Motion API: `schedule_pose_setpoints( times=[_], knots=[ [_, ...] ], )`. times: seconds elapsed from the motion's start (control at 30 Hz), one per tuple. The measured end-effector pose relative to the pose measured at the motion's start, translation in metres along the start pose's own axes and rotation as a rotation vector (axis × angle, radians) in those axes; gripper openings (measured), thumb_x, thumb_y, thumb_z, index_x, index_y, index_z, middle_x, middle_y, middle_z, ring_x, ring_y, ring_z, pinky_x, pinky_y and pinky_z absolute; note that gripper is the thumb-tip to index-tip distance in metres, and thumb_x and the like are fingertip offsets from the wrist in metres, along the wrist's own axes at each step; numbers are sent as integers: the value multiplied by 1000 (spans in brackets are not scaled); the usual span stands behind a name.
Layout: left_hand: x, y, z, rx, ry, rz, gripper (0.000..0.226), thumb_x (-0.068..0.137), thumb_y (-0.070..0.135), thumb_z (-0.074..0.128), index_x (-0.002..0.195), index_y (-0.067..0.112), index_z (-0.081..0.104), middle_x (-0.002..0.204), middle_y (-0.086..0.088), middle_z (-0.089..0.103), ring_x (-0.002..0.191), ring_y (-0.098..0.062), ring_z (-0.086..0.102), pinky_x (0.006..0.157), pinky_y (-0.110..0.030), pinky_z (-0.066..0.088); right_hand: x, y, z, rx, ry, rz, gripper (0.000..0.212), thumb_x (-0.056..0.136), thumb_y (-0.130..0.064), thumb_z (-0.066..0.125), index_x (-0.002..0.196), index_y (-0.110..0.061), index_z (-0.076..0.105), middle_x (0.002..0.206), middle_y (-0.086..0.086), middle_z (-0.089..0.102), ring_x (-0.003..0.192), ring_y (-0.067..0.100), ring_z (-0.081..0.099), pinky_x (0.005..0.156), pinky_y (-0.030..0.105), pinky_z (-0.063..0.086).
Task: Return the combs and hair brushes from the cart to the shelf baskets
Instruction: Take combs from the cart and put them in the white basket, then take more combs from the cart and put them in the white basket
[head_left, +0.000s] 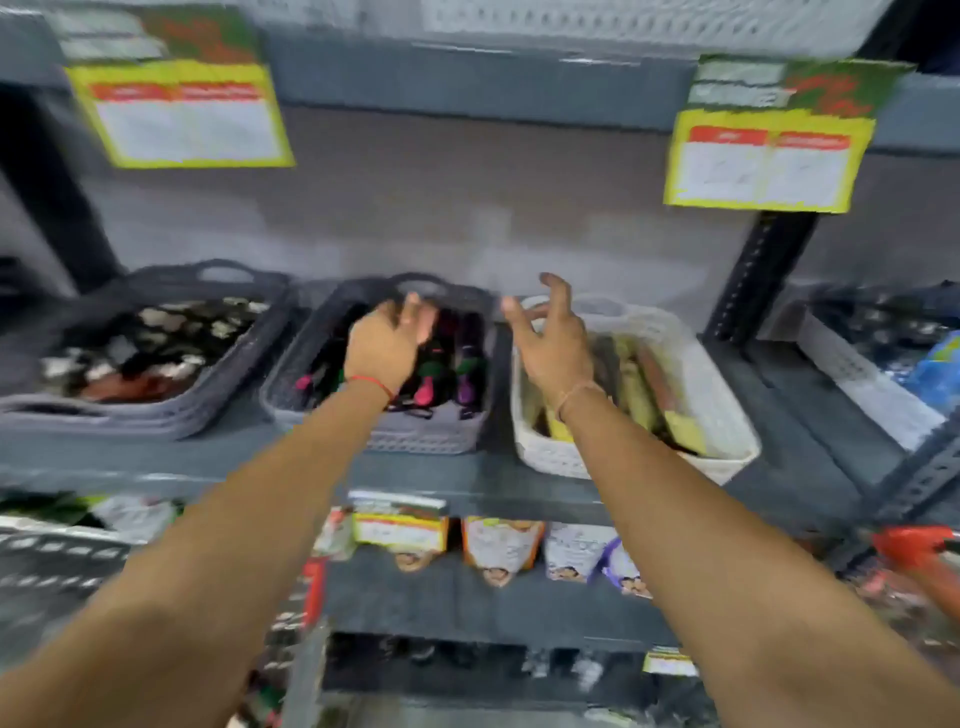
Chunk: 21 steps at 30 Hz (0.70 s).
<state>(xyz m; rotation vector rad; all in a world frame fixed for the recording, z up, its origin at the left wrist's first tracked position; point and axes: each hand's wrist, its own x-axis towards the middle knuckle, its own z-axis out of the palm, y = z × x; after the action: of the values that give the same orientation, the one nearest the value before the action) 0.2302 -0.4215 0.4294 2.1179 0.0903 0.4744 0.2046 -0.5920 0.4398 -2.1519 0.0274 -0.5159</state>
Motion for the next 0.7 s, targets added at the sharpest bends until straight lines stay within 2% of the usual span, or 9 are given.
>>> schedule_pose_setpoints(
  times=[0.07, 0.13, 0.2, 0.23, 0.3, 0.37, 0.43, 0.53, 0.7],
  knots=[
    [4, -46, -70, -86, 102, -117, 53, 97, 37, 37, 97, -10, 63, 105, -36, 66, 101, -43, 62, 90, -44, 49, -19, -52, 54, 189, -115, -66, 53, 87, -46, 50, 129, -15, 37, 78, 19, 68, 68, 35, 67, 72, 49, 55],
    [-1, -94, -133, -138, 131, -196, 55, 97, 37, 37, 99, -12, 61, 102, -38, 65, 98, -44, 63, 86, -45, 51, -41, -94, 106, 298, -210, -142, 47, 88, -43, 51, 125, -15, 41, 72, 25, 69, 42, 16, 61, 55, 38, 55],
    [-21, -149, -194, -125, 120, -283, 52, 98, 37, 37, 101, -9, 62, 92, -32, 66, 82, -39, 64, 64, -30, 54, -70, -129, 166, 343, -342, -203, 44, 87, -41, 52, 122, -16, 43, 71, 26, 69, 33, 7, 55, 45, 30, 49],
    [-37, -181, -225, -90, 120, -350, 50, 98, 37, 36, 97, -4, 64, 81, -24, 64, 71, -33, 61, 53, -21, 50, -90, -143, 201, 345, -434, -221, 43, 87, -42, 52, 121, -17, 44, 70, 25, 69, 34, 10, 57, 45, 30, 49],
    [-65, -236, -268, 12, 124, -479, 48, 98, 40, 36, 95, 2, 66, 72, -14, 60, 68, -27, 56, 52, -13, 46, -123, -153, 258, 309, -605, -230, 42, 87, -41, 53, 121, -17, 45, 69, 22, 67, 40, 16, 61, 48, 36, 52],
    [-97, -293, -298, 37, 114, -643, 47, 96, 44, 35, 94, 8, 65, 87, -20, 62, 82, -28, 59, 72, -22, 47, -156, -150, 309, 250, -795, -201, 42, 89, -40, 52, 122, -16, 44, 79, 26, 68, 37, 3, 56, 55, 41, 53],
    [-131, -340, -315, 5, 103, -783, 39, 96, 44, 34, 84, 15, 58, 94, -18, 58, 86, -28, 56, 77, -31, 44, -186, -139, 351, 150, -967, -179, 47, 88, -43, 51, 126, -18, 41, 100, 27, 67, 41, 2, 56, 65, 46, 56],
    [-173, -397, -317, 18, 117, -972, 49, 97, 41, 37, 109, 0, 60, 108, -26, 64, 104, -40, 60, 94, -44, 49, -217, -108, 399, -98, -1184, -180, 58, 86, -55, 47, 132, -22, 35, 102, 13, 69, 62, 24, 69, 69, 47, 59],
    [-201, -455, -282, 66, 52, -1177, 59, 92, 52, 39, 127, 6, 52, 124, -23, 62, 114, -36, 58, 103, -42, 45, -242, -37, 462, -407, -1491, -86, 69, 83, -54, 52, 139, -21, 27, 98, 13, 63, 91, 32, 65, 83, 43, 54]
  ],
)
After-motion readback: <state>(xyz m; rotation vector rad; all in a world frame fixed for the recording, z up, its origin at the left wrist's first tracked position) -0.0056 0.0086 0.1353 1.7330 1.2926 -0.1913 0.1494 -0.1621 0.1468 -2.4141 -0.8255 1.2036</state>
